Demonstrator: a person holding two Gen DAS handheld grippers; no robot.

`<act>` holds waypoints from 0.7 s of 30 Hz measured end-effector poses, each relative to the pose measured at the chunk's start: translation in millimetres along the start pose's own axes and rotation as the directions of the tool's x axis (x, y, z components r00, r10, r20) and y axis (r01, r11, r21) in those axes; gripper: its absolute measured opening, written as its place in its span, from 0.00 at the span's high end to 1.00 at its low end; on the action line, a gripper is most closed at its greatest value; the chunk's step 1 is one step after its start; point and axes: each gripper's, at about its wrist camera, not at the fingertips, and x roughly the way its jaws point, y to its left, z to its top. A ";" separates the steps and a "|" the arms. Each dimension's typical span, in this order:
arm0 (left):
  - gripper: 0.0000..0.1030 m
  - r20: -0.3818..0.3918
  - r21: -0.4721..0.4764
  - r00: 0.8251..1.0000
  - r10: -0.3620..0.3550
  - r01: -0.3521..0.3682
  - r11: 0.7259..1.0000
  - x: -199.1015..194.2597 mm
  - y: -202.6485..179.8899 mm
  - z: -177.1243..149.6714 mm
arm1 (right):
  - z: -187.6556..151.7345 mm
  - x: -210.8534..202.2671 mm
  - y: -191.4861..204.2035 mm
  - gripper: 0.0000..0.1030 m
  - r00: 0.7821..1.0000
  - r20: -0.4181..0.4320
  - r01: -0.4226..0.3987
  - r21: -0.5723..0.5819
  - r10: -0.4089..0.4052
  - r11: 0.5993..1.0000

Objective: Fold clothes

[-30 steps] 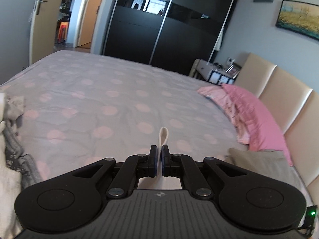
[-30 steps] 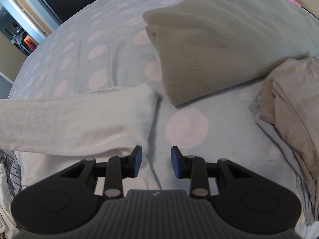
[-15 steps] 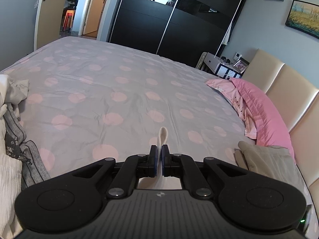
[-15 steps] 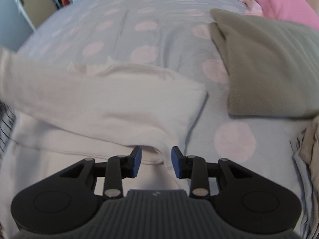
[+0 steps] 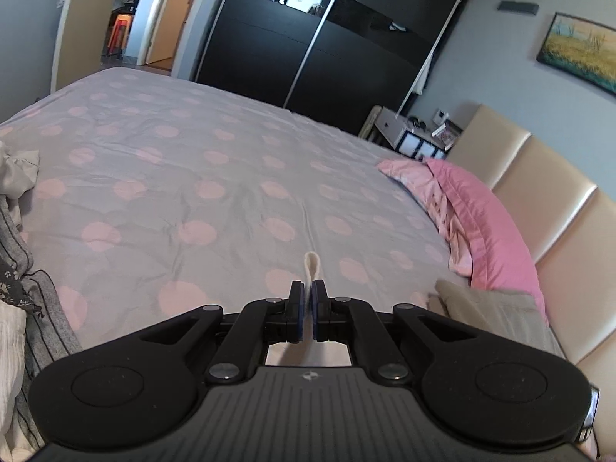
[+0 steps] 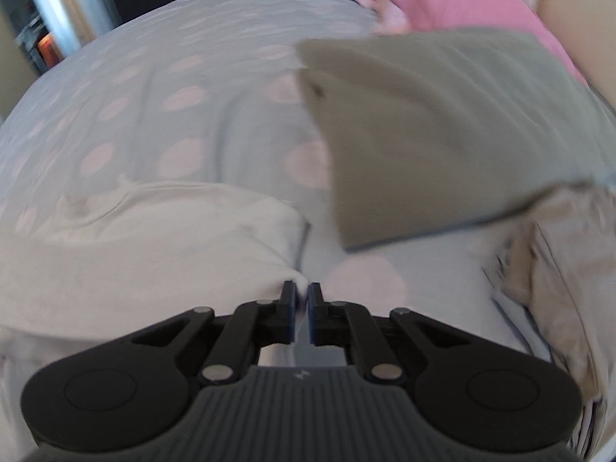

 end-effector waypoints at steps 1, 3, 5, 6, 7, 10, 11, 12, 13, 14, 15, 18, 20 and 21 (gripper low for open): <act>0.98 -0.014 0.009 1.000 0.005 -0.005 1.000 2.0 1.6 -3.9 | -0.7 2.4 -6.1 0.93 1.000 -0.016 0.000 0.021 0.001 1.000; 0.98 -0.049 0.028 0.998 0.030 -0.028 0.999 9.2 7.1 -13.8 | -3.9 8.9 -13.8 0.93 0.999 -0.045 0.010 0.043 -0.008 0.999; 0.98 -0.109 0.043 0.992 0.070 -0.066 0.997 22.7 17.1 -27.3 | -8.5 19.1 -13.9 0.93 0.998 -0.058 0.024 0.032 -0.023 0.999; 0.98 -0.131 0.047 0.987 0.092 -0.086 0.995 29.4 23.3 -35.3 | -10.7 24.3 -13.3 0.93 0.998 -0.062 0.030 0.024 -0.028 0.999; 0.98 -0.153 0.051 0.982 0.113 -0.107 0.993 36.2 29.5 -43.3 | -12.4 28.5 -12.4 0.93 0.997 -0.067 0.033 0.018 -0.032 0.999; 0.98 -0.193 0.017 0.972 0.133 -0.132 0.991 49.0 47.9 -61.6 | -16.1 34.9 -9.7 0.93 0.995 -0.091 0.031 0.009 -0.030 0.999; 0.98 -0.199 0.011 0.971 0.130 -0.131 0.991 50.9 51.8 -65.3 | -16.1 33.7 -8.3 0.92 0.995 -0.094 0.028 -0.001 -0.028 1.000; 0.98 -0.202 0.008 0.970 0.132 -0.133 0.991 52.1 54.7 -67.7 | -16.3 30.5 -6.7 0.91 0.996 -0.089 0.028 -0.015 -0.030 0.999; 0.98 -0.205 0.004 0.970 0.133 -0.135 0.991 52.5 57.0 -68.9 | -16.4 27.1 -5.0 0.89 0.996 -0.082 0.029 -0.028 -0.031 0.999; 0.98 -0.207 -0.002 0.970 0.131 -0.134 0.991 52.5 59.0 -69.6 | -16.4 22.5 -2.9 0.87 0.997 -0.071 0.032 -0.040 -0.035 0.999; 0.98 -0.203 -0.016 0.972 0.117 -0.123 0.992 51.1 60.1 -68.7 | -16.2 16.8 -0.7 0.87 0.998 -0.056 0.032 -0.049 -0.034 0.998; 0.98 -0.167 -0.061 0.985 0.051 -0.062 0.996 41.9 55.9 -60.5 | -16.9 2.7 7.6 0.87 0.996 -0.053 -0.071 -0.065 0.067 0.995; 0.98 -0.141 -0.059 0.990 0.020 -0.029 0.998 34.2 46.4 -50.5 | -19.6 -2.1 16.4 0.87 0.982 -0.077 -0.180 -0.070 0.175 0.981; 0.98 -0.129 -0.049 0.992 0.012 -0.018 0.999 30.3 39.9 -45.0 | -23.8 -0.1 24.5 0.87 0.968 -0.102 -0.238 -0.081 0.229 0.968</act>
